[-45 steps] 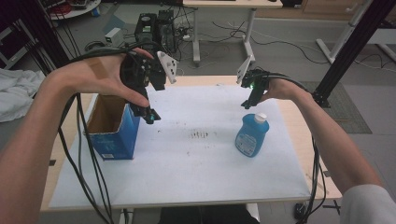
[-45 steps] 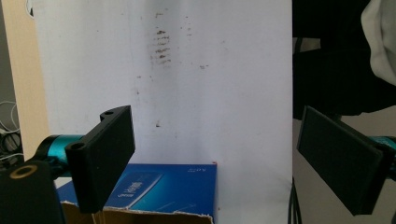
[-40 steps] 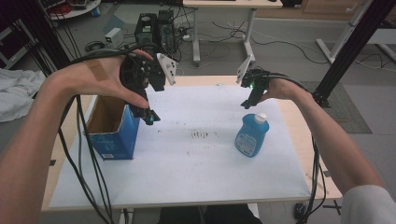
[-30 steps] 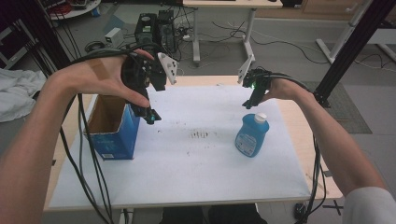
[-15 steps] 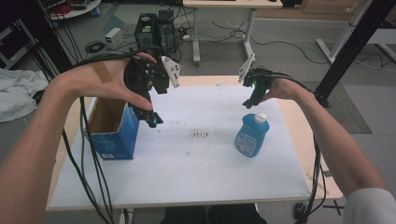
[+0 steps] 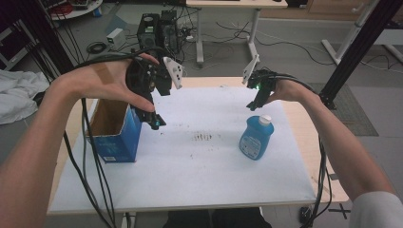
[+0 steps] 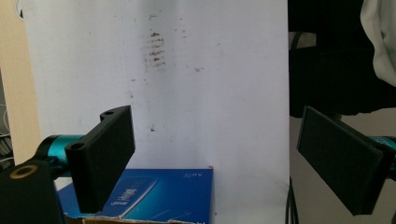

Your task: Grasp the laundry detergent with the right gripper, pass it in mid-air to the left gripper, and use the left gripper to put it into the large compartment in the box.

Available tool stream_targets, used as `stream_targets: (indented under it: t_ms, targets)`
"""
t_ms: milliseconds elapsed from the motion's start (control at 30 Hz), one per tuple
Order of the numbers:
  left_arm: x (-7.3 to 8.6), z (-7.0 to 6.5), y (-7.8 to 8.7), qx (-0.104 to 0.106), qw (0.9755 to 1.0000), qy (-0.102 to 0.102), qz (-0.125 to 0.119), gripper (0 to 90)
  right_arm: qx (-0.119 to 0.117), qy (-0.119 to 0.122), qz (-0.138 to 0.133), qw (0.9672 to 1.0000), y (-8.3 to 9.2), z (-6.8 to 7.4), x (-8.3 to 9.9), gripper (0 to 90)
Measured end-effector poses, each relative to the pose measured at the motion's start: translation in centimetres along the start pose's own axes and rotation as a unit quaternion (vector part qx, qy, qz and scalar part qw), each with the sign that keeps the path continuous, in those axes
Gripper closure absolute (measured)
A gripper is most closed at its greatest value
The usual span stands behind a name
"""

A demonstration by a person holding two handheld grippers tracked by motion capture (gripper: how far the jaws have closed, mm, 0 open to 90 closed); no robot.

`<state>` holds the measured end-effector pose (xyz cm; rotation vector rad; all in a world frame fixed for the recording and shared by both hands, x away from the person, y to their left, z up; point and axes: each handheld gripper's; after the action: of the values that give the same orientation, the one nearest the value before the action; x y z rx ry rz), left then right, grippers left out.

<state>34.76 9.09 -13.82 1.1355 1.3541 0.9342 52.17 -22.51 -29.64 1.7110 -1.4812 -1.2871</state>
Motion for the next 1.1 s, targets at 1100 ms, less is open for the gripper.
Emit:
stream_targets:
  t_ms: [1100]
  targets:
    - [0.0,0.6,-1.0,0.004,0.9999,-0.008,-0.005,11.4,0.016,-0.041,0.015,0.9989,3.7,-0.8,3.5,13.0]
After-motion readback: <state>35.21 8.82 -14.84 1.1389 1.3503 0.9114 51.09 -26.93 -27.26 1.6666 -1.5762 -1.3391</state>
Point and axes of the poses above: each handheld gripper's, and its own axes: y roughly backward along the jaws, x roughly out of its underside, z roughly to its left, and after that the axes turned 12 degrees about x, right-handed
